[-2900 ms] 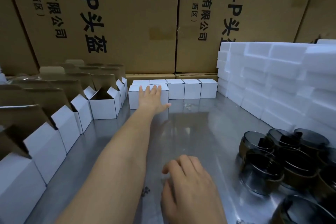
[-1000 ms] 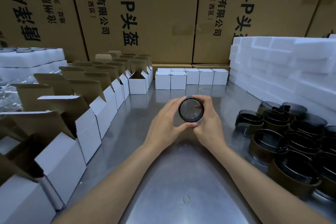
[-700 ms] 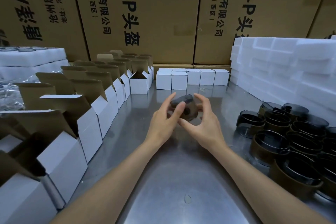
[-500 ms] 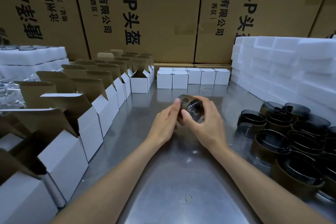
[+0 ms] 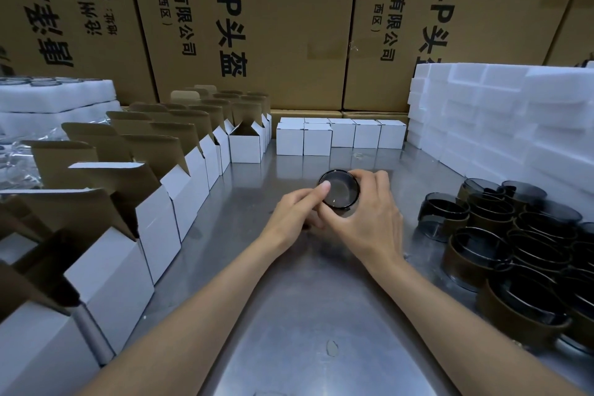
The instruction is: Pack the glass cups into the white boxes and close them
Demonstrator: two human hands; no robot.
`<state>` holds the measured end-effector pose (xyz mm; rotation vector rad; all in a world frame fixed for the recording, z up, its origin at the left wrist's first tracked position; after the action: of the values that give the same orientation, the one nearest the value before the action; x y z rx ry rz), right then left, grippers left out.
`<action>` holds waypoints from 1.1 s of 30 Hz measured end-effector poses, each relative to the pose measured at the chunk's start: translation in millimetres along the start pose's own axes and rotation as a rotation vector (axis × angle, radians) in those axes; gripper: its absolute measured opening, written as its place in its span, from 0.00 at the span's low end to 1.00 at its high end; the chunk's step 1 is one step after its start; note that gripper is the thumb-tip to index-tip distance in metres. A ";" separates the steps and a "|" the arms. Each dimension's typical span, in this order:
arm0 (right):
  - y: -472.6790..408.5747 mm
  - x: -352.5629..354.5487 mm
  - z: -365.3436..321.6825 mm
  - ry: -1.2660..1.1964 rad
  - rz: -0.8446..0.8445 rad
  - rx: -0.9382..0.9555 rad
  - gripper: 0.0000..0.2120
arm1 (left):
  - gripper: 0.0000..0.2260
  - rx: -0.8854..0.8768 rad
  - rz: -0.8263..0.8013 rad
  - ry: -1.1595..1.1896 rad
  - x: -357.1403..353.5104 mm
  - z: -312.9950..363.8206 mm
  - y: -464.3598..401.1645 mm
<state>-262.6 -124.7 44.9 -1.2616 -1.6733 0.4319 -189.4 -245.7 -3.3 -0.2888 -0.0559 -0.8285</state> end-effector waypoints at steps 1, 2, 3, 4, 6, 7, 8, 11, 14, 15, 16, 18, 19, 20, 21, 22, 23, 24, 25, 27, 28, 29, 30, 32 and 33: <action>-0.2 0.1 0.5 0.003 -0.001 -0.001 0.31 | 0.32 0.016 -0.003 0.015 0.2 -2.0 -0.1; -0.4 0.1 1.1 0.004 -0.003 -0.002 0.31 | 0.31 0.023 -0.003 0.018 0.3 -3.2 -0.5; -0.5 0.0 1.6 0.001 -0.006 -0.005 0.31 | 0.30 0.020 0.001 0.010 0.5 -3.5 -1.1; -0.5 -0.3 2.4 -0.006 -0.010 -0.007 0.31 | 0.29 0.008 0.013 -0.002 1.1 -2.6 -1.6; -0.1 -4.2 4.9 -0.042 -0.045 -0.015 0.29 | 0.24 -0.059 0.078 -0.046 5.7 3.2 -1.1; 0.2 -8.4 7.1 -0.065 -0.081 -0.023 0.28 | 0.22 -0.119 0.138 -0.112 10.4 8.3 0.0; 0.6 -13.6 9.6 -0.086 -0.124 -0.033 0.28 | 0.21 -0.194 0.203 -0.207 15.2 15.6 2.8; 1.4 -25.5 16.3 -0.152 -0.222 -0.073 0.29 | 0.24 -0.427 0.277 -0.425 13.7 40.8 15.7; 0.9 -32.5 23.7 -0.295 -0.275 -0.160 0.26 | 0.27 -0.484 0.252 -0.438 8.2 46.9 21.3; 0.7 -35.3 26.9 -0.375 -0.291 -0.206 0.23 | 0.28 -0.480 0.253 -0.430 8.2 46.8 22.2; 0.6 -37.2 30.5 -0.469 -0.296 -0.259 0.18 | 0.29 -0.475 0.254 -0.419 8.4 46.3 22.8; 1.5 -39.9 39.4 -0.698 -0.296 -0.407 0.13 | 0.31 -0.461 0.250 -0.397 8.6 45.3 23.3; 2.6 -41.8 43.6 -0.800 -0.301 -0.483 0.15 | 0.31 -0.452 0.249 -0.397 8.6 45.1 23.3; 4.3 -43.6 46.5 -0.870 -0.313 -0.545 0.18 | 0.32 -0.444 0.248 -0.403 8.4 45.0 23.1; 6.1 -45.3 49.2 -0.913 -0.326 -0.590 0.21 | 0.32 -0.440 0.245 -0.415 7.4 45.1 23.0; 7.4 -47.1 52.1 -0.936 -0.336 -0.622 0.23 | 0.32 -0.442 0.238 -0.430 6.0 45.7 23.3; 7.9 -48.8 54.1 -0.951 -0.343 -0.643 0.25 | 0.32 -0.451 0.230 -0.449 3.9 46.8 24.0; 8.6 -49.8 54.7 -0.957 -0.350 -0.655 0.26 | 0.32 -0.460 0.221 -0.466 2.0 48.0 24.9; 8.8 -50.4 54.5 -0.952 -0.353 -0.658 0.26 | 0.32 -0.468 0.214 -0.478 0.7 49.1 25.7; 8.6 -49.5 52.8 -0.946 -0.336 -0.638 0.21 | 0.32 -0.476 0.214 -0.485 0.9 50.1 26.4; 7.2 -48.0 52.7 -0.955 -0.308 -0.624 0.17 | 0.32 -0.475 0.218 -0.485 1.7 50.1 26.3; 6.2 -46.5 53.8 -0.964 -0.275 -0.616 0.14 | 0.32 -0.472 0.222 -0.486 2.1 49.9 26.1; 5.9 -45.2 55.7 -0.960 -0.244 -0.614 0.11 | 0.33 -0.466 0.224 -0.488 2.4 49.5 25.9; 5.2 -40.0 59.9 -0.890 -0.174 -0.594 0.15 | 0.33 -0.456 0.226 -0.487 2.9 48.8 25.3; 4.1 -36.8 61.2 -0.841 -0.141 -0.569 0.18 | 0.33 -0.453 0.225 -0.487 2.9 48.4 25.0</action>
<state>-311.9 -139.9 -4.7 -1.4450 -2.7224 0.4459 -166.1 -218.5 37.8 -0.9050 -0.2879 -0.5241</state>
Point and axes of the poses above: each hand's wrist, its own y-axis away from the middle knuckle, its own x-axis out of the back of the hand, z = x × y, the point moved 10 cm from there along -y, towards the middle knuckle, and after that the axes turned 1 degree about -y, right-handed, at the moved point
